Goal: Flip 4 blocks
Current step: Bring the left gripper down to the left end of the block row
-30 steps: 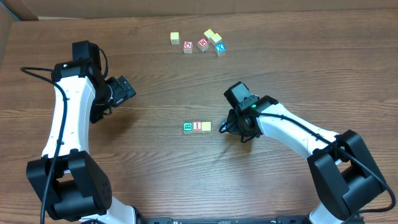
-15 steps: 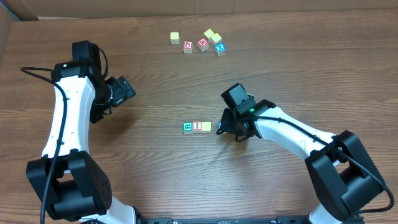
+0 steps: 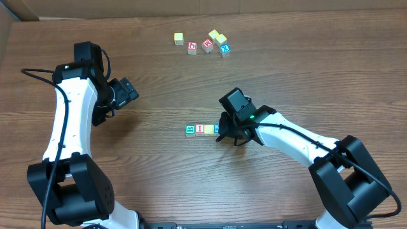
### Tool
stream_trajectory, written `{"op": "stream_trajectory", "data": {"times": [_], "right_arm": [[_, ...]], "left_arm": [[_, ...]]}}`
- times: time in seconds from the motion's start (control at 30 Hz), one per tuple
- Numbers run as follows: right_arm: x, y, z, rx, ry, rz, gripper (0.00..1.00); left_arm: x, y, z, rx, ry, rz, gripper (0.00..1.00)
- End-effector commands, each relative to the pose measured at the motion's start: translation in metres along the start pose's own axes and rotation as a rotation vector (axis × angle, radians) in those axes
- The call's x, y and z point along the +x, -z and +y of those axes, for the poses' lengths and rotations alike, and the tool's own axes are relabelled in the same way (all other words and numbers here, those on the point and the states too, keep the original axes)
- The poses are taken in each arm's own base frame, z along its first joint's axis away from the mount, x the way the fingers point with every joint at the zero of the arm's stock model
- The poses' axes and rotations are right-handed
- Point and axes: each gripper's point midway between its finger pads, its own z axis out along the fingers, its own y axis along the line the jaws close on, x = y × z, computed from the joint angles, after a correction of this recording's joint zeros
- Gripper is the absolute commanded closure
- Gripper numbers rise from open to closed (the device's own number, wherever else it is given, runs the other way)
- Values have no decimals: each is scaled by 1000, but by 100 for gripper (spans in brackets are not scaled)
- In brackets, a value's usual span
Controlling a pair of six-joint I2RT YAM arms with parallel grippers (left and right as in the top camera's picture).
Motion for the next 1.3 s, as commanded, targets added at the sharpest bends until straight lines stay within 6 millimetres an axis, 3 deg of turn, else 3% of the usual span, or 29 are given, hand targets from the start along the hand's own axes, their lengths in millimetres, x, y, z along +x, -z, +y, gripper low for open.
{"op": "stream_trajectory", "data": {"times": [0.0, 0.37, 0.63, 0.73, 0.83, 0.93, 1.07, 1.13, 1.17, 1.2, 1.27], "right_arm": [[-3, 5, 2, -7, 32, -25, 85], [-11, 13, -8, 30, 33, -35, 84], [-22, 18, -38, 136, -5, -63, 85], [-25, 19, -44, 155, -13, -69, 96], [-24, 18, -45, 160, 25, -62, 96], [-23, 18, -46, 163, 68, -56, 96], [-22, 18, -47, 166, 68, -53, 96], [-20, 18, -49, 171, 67, -47, 96], [-20, 18, -49, 174, 67, -43, 94], [-19, 18, -50, 177, 64, -40, 93], [-17, 18, -51, 183, 61, -33, 92]], "left_arm": [[-6, 11, -1, 13, -13, -33, 0], [-6, 11, -1, 13, -13, -33, 0], [-6, 11, -1, 13, -13, -33, 0], [-6, 11, -1, 13, -13, -33, 0], [-8, 11, -2, 17, -12, -40, 0], [-30, 14, -22, 107, -13, -124, 0], [-14, 14, -37, 201, -14, -43, 0], [4, 15, -46, 250, -46, 30, 0], [13, 16, -48, 261, -87, 64, 20], [22, 15, -49, 259, -130, 91, 49], [43, 10, -48, 231, -205, 147, 96]]}}
